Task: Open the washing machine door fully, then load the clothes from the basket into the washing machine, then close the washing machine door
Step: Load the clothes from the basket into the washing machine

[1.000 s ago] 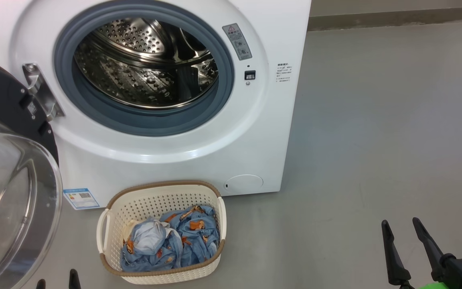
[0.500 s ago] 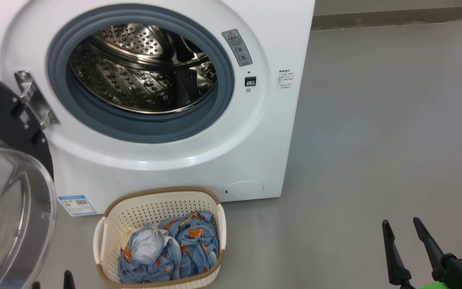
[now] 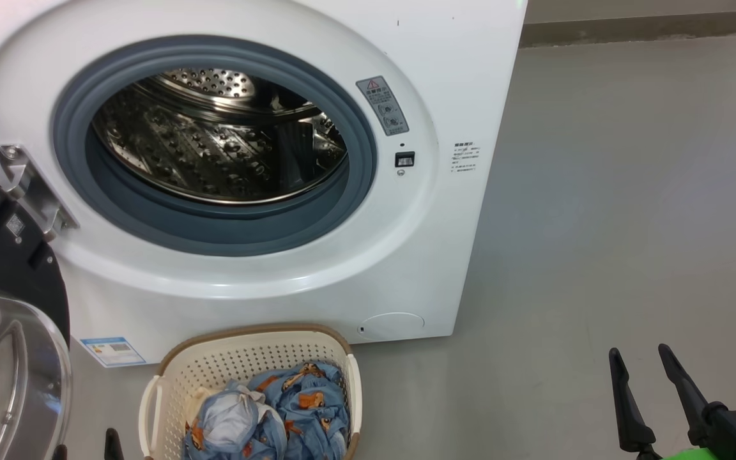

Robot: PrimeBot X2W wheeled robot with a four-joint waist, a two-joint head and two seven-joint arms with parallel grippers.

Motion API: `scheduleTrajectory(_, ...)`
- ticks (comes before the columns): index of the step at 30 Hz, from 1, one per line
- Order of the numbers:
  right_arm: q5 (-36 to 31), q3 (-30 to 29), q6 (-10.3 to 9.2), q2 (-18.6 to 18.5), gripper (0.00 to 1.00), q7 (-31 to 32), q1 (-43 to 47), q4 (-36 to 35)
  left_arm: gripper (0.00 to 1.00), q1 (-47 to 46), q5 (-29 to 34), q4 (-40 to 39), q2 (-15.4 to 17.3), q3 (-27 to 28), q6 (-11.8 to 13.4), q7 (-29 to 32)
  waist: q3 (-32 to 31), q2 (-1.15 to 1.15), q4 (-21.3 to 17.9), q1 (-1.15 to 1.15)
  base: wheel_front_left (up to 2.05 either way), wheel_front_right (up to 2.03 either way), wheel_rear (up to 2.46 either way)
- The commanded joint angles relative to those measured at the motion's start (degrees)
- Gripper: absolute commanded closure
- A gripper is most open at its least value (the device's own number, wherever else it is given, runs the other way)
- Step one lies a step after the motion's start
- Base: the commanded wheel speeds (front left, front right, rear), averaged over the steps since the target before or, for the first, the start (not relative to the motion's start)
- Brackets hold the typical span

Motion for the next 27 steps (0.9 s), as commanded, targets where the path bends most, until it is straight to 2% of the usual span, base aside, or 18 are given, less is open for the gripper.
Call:
scheduleTrajectory(1, 0.21, 1.56, 0.08, -0.79, 0.0, -0.69, -1.47, -1.39, 0.0, -1.6, 0.15, -1.57, 0.31, 1.57, 0.22, -0.51, 0.15, 0.0, -0.02, 0.0, 0.0, 0.0, 0.0)
scheduleTrajectory(15, 0.96, 2.0, 0.08, -0.79, 0.0, -0.69, -3.01, -1.54, 0.0, -2.99, 0.44, -2.58, 0.31, 1.04, -0.7, -0.51, 3.32, 0.0, -1.68, 0.0, 0.0, 0.0, 0.0)
scheduleTrajectory(22, 2.17, 2.95, 0.08, -0.79, 0.0, -0.69, -5.02, -1.69, 0.0, -6.14, -0.16, -0.59, 0.31, -1.44, -1.56, -0.51, 8.26, 0.0, -4.21, 0.0, 0.0, 0.0, 0.0)
scheduleTrajectory(27, 3.6, 3.87, 0.08, -0.79, 0.0, -0.69, -7.43, -1.75, 0.0, -10.45, -0.66, 3.75, 0.31, -3.34, -1.98, -0.51, 13.32, 0.0, -6.77, 0.0, 0.0, 0.0, 0.0)
